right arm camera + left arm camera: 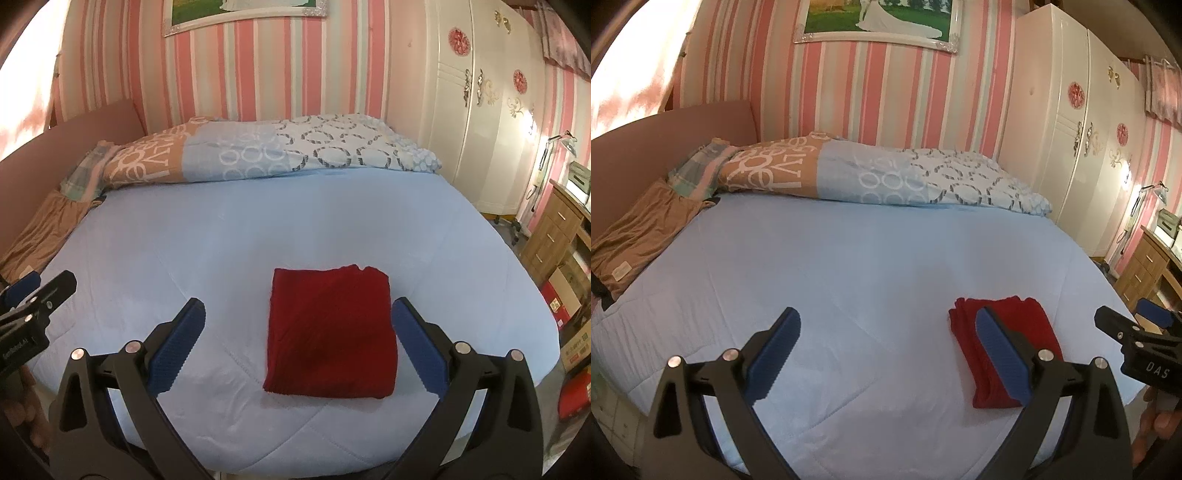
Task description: Fold small clothes
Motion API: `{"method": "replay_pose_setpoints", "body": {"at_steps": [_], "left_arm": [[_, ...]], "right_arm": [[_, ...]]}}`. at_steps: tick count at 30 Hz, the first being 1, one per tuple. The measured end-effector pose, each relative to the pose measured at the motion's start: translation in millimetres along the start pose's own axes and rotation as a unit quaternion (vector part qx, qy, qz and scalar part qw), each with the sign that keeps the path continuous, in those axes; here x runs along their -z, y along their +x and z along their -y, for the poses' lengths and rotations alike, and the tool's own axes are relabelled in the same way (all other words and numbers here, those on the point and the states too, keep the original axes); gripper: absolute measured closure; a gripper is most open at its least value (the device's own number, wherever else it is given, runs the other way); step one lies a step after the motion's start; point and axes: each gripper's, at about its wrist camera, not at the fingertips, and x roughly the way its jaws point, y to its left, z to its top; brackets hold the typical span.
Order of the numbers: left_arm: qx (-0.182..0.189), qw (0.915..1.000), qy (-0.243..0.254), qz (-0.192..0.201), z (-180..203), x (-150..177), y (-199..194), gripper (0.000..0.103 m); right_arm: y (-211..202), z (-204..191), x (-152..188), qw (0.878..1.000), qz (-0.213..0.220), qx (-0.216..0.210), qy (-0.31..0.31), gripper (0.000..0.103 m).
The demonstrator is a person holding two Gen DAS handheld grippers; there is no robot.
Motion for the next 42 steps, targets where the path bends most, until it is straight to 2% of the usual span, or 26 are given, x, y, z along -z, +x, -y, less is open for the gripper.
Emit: {"method": "replay_pose_setpoints", "body": {"at_steps": [20, 33, 42], "left_arm": [[0.013, 0.9999, 0.01, 0.002, 11, -25, 6, 0.004], [0.007, 0.9999, 0.011, -0.001, 9, -30, 12, 0.004], [-0.004, 0.9995, 0.031, -0.012, 11, -26, 14, 0.002]], "right_arm": [[1, 14, -26, 1.0, 0.015, 0.006, 0.013, 0.003], [7, 15, -25, 1.0, 0.008, -0.002, 0.015, 0.003], [10, 14, -23, 1.0, 0.007, -0.006, 0.015, 0.003]]}}
